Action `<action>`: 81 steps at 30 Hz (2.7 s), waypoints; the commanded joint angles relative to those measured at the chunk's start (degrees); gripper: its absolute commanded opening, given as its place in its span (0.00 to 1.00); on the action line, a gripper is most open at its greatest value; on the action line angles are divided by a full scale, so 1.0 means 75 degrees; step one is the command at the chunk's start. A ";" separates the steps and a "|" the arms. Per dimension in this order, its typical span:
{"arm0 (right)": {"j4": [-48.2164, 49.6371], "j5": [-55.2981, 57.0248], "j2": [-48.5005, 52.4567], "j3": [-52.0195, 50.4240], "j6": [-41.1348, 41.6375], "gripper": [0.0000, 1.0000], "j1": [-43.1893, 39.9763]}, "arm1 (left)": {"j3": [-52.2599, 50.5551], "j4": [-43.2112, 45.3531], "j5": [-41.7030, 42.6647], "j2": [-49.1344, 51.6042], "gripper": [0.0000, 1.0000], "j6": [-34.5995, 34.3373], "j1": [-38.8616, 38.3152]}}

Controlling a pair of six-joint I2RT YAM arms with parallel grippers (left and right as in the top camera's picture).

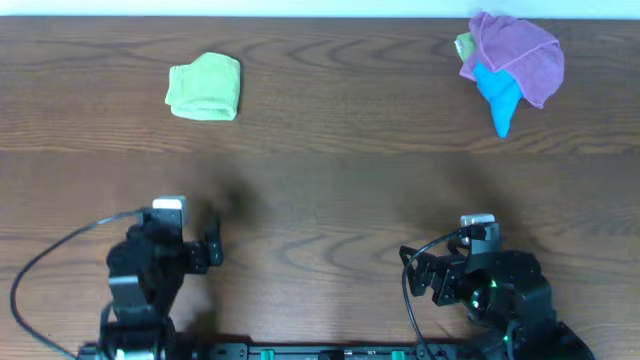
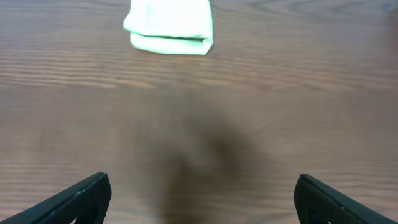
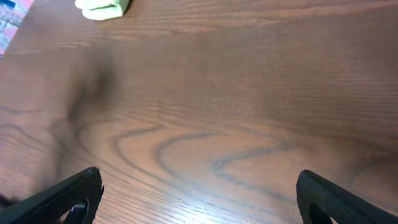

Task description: Fold the cloth

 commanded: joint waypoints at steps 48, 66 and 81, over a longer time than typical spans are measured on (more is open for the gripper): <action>0.0009 -0.0003 -0.0041 -0.0006 0.0108 0.99 -0.0079 | -0.0938 -0.2853 -0.1378 -0.2728 0.95 0.0318 -0.0032; -0.0102 0.0629 -0.0047 -0.0017 -0.0070 0.99 -0.0242 | -0.0938 -0.2853 -0.1378 -0.2728 0.95 0.0318 -0.0032; -0.0035 0.0632 -0.2116 -0.1827 -0.3614 0.99 -0.2317 | -0.0938 -0.2853 -0.1378 -0.2728 0.95 0.0318 -0.0032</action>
